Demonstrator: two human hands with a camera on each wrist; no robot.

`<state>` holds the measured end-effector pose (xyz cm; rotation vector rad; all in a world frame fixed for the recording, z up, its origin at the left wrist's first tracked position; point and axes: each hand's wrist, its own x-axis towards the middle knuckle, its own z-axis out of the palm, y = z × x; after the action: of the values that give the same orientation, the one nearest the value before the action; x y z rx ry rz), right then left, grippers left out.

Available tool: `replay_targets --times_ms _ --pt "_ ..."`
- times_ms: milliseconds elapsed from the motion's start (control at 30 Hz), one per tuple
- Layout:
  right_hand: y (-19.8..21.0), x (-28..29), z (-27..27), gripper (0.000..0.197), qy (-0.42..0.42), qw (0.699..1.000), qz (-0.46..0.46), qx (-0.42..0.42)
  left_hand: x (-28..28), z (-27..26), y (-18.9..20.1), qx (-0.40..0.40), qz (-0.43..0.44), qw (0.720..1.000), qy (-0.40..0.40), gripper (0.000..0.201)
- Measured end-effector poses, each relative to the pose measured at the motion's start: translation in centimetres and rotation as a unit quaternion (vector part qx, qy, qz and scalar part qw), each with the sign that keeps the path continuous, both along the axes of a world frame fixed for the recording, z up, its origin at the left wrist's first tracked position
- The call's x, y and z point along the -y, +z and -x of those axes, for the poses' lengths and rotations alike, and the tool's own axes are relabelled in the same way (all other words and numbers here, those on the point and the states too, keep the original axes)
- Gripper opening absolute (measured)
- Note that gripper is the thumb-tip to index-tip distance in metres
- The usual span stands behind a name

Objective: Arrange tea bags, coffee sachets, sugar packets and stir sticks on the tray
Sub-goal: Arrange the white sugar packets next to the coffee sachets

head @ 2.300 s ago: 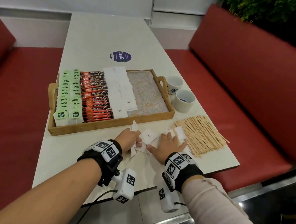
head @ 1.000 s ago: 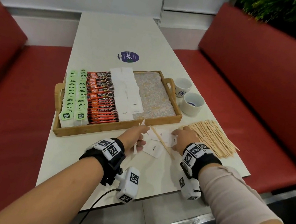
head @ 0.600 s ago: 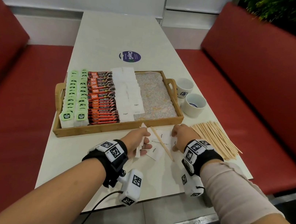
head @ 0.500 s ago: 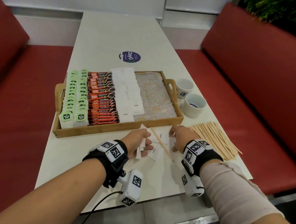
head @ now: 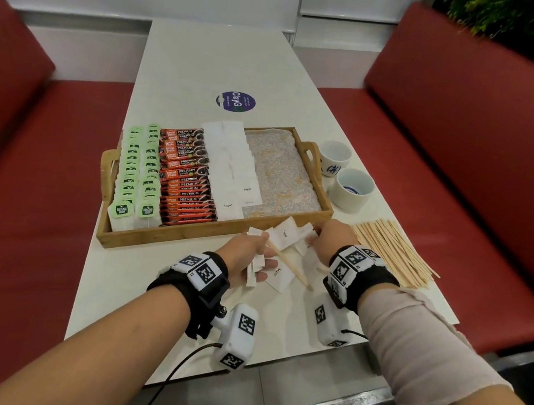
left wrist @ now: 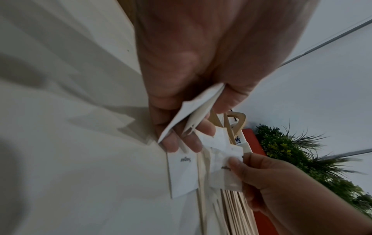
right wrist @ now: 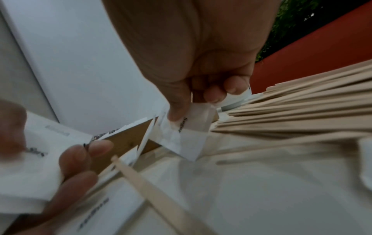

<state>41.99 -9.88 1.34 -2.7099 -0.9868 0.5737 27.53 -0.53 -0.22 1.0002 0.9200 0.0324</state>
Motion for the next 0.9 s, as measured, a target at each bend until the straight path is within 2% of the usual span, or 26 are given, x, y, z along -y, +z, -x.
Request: replay_targets --times_ms 233,333,367,433,567,667,767,900 --pt "0.8 0.2 -0.2 0.024 -0.083 0.988 -0.130 -0.022 -0.3 -0.3 0.3 0.028 0.011 0.999 0.039 0.023" --pt "1.1 0.0 -0.2 0.010 -0.080 0.976 -0.197 -0.046 -0.5 -0.6 0.5 0.054 0.019 0.996 0.063 0.011" --pt "1.3 -0.1 -0.2 0.012 -0.071 0.973 -0.215 -0.055 -0.6 -0.7 0.7 0.060 0.009 0.996 0.062 0.005" --pt "1.8 -0.4 -0.1 0.017 -0.038 0.967 -0.240 -0.080 -0.9 -0.8 1.2 0.069 -0.027 0.996 0.056 0.011" --pt "2.8 -1.0 -0.1 0.015 0.031 0.960 -0.243 -0.137 -1.7 -1.1 2.0 0.107 -0.073 0.991 0.022 0.007" --pt "3.3 -1.7 -0.2 0.014 0.041 0.955 -0.251 -0.155 -2.1 -1.2 2.4 0.117 -0.080 0.990 0.000 0.003" --pt "3.5 -2.4 -0.4 0.015 0.038 0.950 -0.264 -0.161 -2.1 -1.3 2.4 0.123 -0.094 0.988 -0.011 0.016" --pt "3.4 -2.9 -0.7 0.023 0.057 0.954 -0.248 -0.158 -2.3 -1.2 2.3 0.149 -0.116 0.980 0.060 0.016"
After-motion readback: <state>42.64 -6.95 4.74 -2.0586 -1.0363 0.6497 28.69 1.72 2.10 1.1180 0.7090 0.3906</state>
